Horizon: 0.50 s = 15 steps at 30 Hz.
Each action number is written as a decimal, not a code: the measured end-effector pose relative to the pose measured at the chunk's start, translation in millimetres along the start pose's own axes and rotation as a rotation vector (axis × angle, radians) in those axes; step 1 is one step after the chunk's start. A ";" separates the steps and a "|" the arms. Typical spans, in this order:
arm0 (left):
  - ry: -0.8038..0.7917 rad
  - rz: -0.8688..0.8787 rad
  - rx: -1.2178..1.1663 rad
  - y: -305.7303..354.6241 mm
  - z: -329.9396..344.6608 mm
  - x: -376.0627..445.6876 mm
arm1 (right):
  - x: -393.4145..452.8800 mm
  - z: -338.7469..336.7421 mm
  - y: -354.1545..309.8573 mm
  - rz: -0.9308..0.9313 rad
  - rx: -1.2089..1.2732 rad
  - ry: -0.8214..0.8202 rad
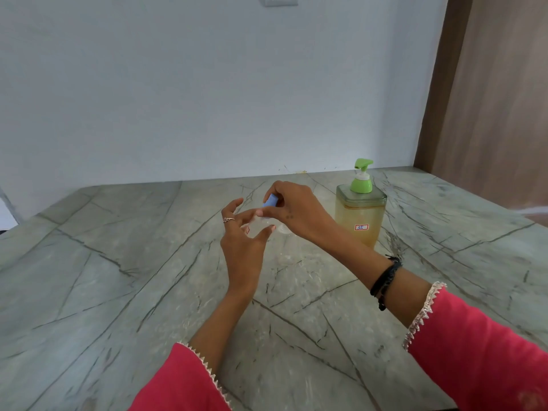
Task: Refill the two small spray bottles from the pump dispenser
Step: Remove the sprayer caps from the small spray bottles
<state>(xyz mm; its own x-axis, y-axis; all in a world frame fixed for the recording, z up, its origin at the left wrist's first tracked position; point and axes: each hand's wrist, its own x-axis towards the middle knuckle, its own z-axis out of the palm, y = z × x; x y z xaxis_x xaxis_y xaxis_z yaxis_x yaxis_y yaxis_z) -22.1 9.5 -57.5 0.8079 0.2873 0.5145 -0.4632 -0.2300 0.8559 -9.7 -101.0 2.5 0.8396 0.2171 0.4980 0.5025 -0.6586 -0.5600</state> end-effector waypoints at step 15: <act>-0.054 0.017 -0.009 3.4 0.4 -0.6 | -2.3 -11.6 -5.8 0.012 -0.118 -0.068</act>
<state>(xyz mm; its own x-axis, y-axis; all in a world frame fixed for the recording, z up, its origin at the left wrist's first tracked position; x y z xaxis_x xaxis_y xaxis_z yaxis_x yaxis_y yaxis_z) -24.0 8.2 -54.9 0.8181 0.2327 0.5259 -0.4804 -0.2262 0.8474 -17.0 -106.0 12.2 0.8596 0.2541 0.4432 0.4676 -0.7410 -0.4819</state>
